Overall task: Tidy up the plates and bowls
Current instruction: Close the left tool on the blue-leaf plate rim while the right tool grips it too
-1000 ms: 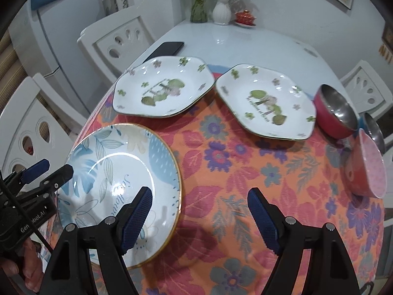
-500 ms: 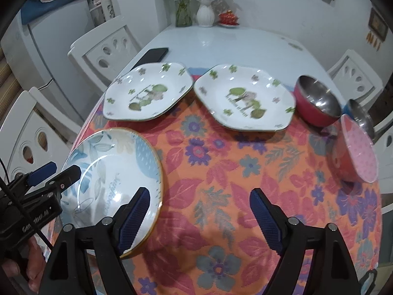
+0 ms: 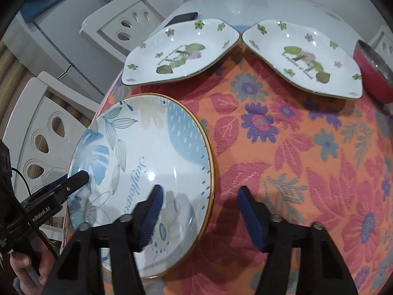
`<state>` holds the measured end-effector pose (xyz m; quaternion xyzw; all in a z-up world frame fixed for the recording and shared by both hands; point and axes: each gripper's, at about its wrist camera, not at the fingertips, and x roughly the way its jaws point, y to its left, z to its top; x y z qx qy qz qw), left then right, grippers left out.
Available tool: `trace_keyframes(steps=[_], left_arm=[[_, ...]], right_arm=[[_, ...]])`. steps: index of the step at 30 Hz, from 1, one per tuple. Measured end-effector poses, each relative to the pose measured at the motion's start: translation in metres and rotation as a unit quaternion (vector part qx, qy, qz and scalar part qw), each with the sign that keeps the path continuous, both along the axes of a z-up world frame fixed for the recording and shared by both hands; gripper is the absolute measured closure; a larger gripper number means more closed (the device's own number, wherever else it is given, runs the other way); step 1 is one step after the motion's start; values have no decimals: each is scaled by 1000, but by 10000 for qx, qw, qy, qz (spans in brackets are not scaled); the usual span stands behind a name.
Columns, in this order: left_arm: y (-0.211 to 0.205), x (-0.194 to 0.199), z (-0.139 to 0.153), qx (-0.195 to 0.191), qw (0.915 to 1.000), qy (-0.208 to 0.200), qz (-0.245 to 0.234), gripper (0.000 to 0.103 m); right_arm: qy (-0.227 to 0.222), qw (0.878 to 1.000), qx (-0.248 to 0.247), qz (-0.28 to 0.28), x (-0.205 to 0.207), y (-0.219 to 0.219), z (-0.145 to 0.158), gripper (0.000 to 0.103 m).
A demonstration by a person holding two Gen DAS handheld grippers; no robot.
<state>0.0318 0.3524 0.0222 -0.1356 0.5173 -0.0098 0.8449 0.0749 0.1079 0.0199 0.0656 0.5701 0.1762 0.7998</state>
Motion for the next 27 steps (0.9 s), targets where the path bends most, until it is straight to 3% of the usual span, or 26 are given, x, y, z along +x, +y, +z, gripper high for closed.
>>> trace_keyframes(steps=[6, 9, 17, 27], left_arm=[[0, 6, -2, -107, 9999, -14, -124, 69], [-8, 12, -5, -188, 9989, -21, -424, 69], [-17, 10, 1, 18, 9988, -117, -469, 66], [-33, -18, 31, 285, 9982, -350, -401, 66]], right_arm=[[-48, 9999, 67, 144, 4, 8, -3, 57], [-52, 9992, 59, 380, 7, 17, -3, 58], [-249, 9964, -213, 781, 3, 25, -1, 58], [-496, 9942, -129, 945, -27, 3, 25, 58]])
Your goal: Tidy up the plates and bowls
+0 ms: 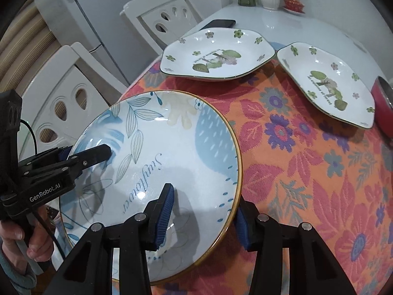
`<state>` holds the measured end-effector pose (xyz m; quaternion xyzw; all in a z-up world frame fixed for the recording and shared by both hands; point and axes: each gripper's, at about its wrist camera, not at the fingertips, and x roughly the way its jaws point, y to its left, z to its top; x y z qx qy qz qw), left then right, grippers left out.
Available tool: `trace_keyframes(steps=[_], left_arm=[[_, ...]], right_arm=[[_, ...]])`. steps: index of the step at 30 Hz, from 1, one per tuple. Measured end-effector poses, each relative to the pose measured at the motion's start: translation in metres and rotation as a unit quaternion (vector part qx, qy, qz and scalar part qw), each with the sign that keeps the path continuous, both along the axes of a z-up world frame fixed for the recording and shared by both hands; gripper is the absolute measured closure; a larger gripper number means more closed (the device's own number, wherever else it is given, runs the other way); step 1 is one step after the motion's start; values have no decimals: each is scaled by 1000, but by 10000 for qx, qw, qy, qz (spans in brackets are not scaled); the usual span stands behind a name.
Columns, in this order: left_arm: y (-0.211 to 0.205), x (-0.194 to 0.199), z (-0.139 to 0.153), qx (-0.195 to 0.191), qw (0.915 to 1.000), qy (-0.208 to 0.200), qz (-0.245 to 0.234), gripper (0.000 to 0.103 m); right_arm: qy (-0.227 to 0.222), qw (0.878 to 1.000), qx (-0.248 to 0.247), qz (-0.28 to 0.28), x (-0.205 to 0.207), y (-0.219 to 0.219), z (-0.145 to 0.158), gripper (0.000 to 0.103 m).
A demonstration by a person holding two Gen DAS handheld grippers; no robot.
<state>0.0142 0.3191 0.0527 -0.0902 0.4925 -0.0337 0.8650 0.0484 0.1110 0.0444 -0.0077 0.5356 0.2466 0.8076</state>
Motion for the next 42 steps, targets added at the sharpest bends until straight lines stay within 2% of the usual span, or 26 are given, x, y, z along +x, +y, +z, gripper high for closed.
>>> trace_keyframes(steps=[5, 11, 15, 23, 28, 30, 35, 38, 39, 40, 42], left_arm=[[-19, -21, 19, -132, 9998, -123, 18, 66], [-49, -49, 23, -151, 9998, 10, -124, 66], [-58, -55, 8, -157, 9997, 189, -98, 67], [-72, -60, -21, 104, 9991, 371, -166, 67], [-72, -63, -25, 112, 9989, 414, -170, 67], [-73, -64, -26, 275, 9985, 432, -184, 67], [-64, -69, -3, 640, 9978, 112, -102, 67], [-52, -69, 20, 651, 9978, -107, 57, 65], [-50, -68, 27, 643, 9977, -186, 97, 65], [-48, -66, 38, 631, 9975, -293, 138, 65], [-46, -61, 61, 607, 9965, -530, 200, 64]], right_arm=[[0, 9998, 49, -209, -18, -25, 21, 58], [44, 9995, -44, -313, -40, -50, 35, 58], [216, 9991, -140, -332, -54, -61, 22, 58], [553, 9976, -222, -363, -65, -69, -15, 58], [556, 9972, -339, -367, -70, -71, -21, 58], [541, 9972, -377, -360, -71, -70, -21, 58], [303, 9964, -701, -363, -71, -68, -7, 58], [6, 9961, -750, -471, -71, -73, 21, 58], [-48, 9961, -726, -499, -70, -74, 29, 56], [-174, 9960, -665, -565, -69, -74, 44, 49], [-387, 9957, -573, -617, -68, -73, 64, 46]])
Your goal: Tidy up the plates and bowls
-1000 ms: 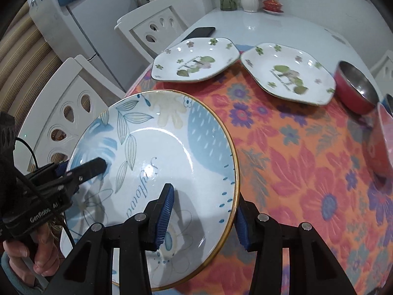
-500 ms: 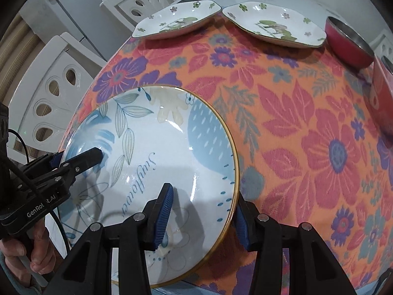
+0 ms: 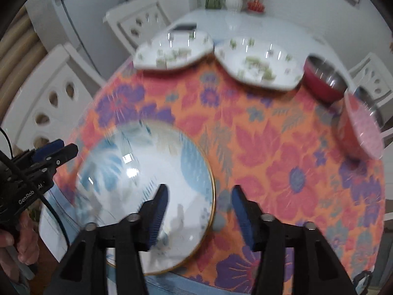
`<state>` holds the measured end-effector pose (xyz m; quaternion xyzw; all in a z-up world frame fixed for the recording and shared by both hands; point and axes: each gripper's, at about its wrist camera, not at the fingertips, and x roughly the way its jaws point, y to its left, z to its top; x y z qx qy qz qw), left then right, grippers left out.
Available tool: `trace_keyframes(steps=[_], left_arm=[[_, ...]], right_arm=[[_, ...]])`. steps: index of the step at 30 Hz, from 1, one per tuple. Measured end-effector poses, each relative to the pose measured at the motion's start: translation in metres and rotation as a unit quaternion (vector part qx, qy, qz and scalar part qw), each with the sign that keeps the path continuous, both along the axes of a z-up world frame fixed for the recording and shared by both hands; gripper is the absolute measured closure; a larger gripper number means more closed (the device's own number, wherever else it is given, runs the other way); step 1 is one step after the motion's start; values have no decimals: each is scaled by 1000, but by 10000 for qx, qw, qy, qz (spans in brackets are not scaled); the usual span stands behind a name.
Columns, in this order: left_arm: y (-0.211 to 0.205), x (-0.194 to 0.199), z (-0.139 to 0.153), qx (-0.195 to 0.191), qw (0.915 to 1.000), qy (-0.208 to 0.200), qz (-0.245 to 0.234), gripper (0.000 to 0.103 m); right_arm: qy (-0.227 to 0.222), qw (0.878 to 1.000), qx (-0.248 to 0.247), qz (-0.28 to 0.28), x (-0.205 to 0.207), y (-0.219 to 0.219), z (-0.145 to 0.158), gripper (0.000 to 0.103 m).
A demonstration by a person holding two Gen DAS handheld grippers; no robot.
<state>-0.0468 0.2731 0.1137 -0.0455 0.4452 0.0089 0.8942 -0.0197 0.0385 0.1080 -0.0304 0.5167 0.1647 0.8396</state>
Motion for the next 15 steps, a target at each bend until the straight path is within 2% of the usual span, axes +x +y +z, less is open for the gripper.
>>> trace_keyframes(steps=[2, 7, 12, 15], left_arm=[[0, 5, 20, -27, 9998, -217, -6, 59], [-5, 20, 61, -14, 9978, -638, -150, 58], [-9, 35, 83, 25, 9958, -865, -285, 58], [-10, 45, 89, 97, 9951, -926, -338, 58]], right_arm=[[-284, 9996, 0, 3, 2, 6, 23, 46], [-708, 9975, -71, 19, 7, 22, 60, 46], [-959, 9954, -6, -42, 16, 29, 88, 46], [-1011, 9948, 31, -76, 23, 32, 94, 46]])
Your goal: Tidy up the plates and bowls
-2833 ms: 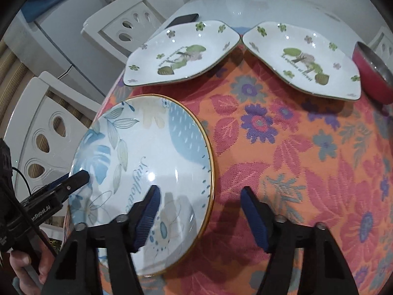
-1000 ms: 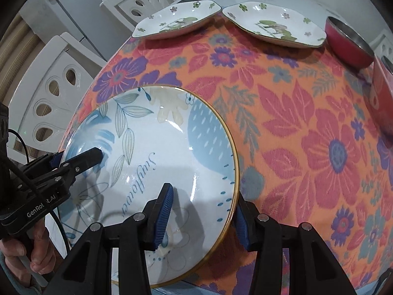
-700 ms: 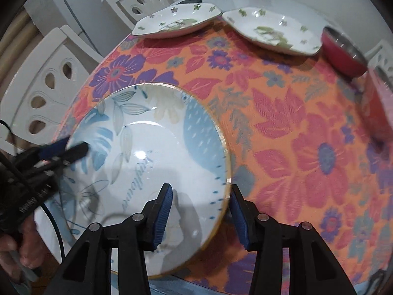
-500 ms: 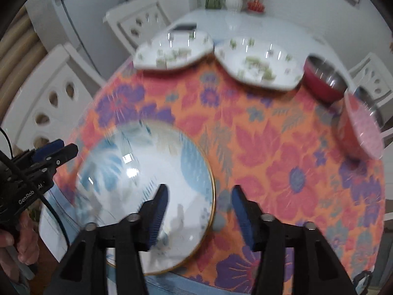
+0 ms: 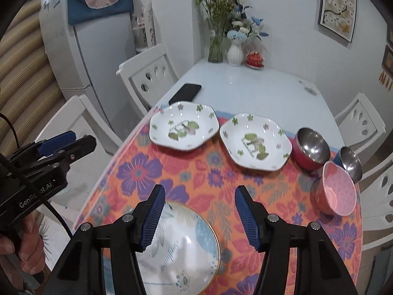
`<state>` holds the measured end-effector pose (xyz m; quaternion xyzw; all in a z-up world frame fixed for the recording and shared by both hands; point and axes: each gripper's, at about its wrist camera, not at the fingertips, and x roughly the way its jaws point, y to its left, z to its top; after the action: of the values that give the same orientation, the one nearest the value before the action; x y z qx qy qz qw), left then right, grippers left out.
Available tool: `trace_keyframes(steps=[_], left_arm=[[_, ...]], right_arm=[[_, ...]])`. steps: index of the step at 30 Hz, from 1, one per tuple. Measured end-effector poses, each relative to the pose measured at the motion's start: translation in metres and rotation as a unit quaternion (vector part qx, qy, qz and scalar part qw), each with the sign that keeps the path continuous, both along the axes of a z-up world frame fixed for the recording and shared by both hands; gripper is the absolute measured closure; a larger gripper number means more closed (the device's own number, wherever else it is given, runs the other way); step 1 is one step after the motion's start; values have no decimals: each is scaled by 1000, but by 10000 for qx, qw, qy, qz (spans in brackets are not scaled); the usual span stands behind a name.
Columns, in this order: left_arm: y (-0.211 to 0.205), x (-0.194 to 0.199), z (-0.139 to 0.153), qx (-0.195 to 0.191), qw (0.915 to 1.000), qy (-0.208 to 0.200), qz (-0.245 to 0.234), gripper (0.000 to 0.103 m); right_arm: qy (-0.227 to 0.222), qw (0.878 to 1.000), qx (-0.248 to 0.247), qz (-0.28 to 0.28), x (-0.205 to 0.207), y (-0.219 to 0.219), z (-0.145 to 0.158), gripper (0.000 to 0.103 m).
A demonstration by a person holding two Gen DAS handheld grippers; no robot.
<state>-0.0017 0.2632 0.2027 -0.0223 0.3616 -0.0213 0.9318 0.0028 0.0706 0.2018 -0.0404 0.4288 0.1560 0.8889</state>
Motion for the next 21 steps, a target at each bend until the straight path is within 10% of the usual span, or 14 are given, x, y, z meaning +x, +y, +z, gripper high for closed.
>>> trace_keyframes(steps=[21], left_arm=[[22, 97, -36, -47, 9987, 452, 244, 58]], right_arm=[[790, 9966, 168, -139, 95, 20, -44, 46]])
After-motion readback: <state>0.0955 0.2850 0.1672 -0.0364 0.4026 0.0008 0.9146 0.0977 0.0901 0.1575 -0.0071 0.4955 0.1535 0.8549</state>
